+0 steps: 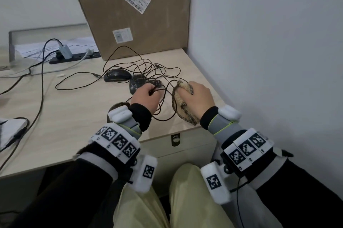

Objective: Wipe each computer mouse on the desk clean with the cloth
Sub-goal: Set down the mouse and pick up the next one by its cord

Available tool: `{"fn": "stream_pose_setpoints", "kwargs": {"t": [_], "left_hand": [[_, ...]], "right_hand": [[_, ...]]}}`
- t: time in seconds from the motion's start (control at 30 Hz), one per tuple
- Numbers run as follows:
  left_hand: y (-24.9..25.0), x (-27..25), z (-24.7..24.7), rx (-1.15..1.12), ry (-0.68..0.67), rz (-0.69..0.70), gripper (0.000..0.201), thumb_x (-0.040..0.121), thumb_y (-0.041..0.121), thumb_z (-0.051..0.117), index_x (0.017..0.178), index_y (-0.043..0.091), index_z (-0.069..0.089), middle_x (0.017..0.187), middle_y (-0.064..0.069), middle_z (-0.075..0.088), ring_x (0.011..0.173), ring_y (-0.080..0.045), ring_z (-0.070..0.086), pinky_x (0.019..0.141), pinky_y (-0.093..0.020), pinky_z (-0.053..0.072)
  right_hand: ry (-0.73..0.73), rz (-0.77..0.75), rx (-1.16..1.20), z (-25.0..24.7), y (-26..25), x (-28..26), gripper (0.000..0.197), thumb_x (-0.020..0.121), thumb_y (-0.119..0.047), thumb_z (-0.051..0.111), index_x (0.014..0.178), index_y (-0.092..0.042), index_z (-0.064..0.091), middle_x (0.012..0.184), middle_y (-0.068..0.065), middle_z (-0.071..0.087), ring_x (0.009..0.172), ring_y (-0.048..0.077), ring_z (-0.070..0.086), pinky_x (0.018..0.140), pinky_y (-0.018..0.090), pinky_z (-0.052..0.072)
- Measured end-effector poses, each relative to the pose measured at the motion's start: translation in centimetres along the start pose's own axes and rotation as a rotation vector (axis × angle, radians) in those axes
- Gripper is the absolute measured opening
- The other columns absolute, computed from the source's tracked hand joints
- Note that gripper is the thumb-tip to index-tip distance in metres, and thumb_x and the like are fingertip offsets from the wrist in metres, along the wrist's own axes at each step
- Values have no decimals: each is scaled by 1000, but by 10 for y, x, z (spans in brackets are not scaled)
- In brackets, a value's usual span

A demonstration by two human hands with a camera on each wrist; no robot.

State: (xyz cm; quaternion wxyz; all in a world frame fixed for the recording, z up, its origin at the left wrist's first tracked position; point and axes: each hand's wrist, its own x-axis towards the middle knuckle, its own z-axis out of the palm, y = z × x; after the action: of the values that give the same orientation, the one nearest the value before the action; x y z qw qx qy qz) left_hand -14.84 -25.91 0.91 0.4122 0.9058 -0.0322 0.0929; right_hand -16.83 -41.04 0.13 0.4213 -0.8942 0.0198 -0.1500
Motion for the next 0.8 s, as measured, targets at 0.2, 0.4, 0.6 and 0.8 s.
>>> {"fn": "stream_pose_setpoints", "kwargs": {"t": [0.2,0.4,0.6,0.8], "left_hand": [[3,4,6,-465,-179,-230,30,94,31,51,67,20,57,65,0,49,53,-13,42,53,-23,34],[0,7,5,-616,-288,-331,29,82,29,60,55,22,68,70,1,51,62,-12,41,59,-26,31],[7,14,-12,-1290,-85,-522,31,102,14,30,75,12,44,69,-4,52,62,-15,57,52,-26,51],[-20,36,-43,-1380,82,-537,23,100,10,31,82,17,42,50,7,41,33,-4,39,52,-18,45]], "right_hand": [[-170,-160,-120,9,-6,-11,28,89,-42,51,73,-21,42,77,9,59,78,34,56,67,40,46],[-291,-225,-186,13,-9,-18,25,86,-47,42,88,-24,52,88,8,66,84,35,59,74,42,50],[-284,-197,-232,7,4,-20,33,89,-48,49,69,-24,40,74,0,54,82,31,55,66,38,42],[-197,-154,-232,-14,19,-15,29,90,-47,49,82,-20,49,78,1,58,81,28,55,68,36,42]]}}
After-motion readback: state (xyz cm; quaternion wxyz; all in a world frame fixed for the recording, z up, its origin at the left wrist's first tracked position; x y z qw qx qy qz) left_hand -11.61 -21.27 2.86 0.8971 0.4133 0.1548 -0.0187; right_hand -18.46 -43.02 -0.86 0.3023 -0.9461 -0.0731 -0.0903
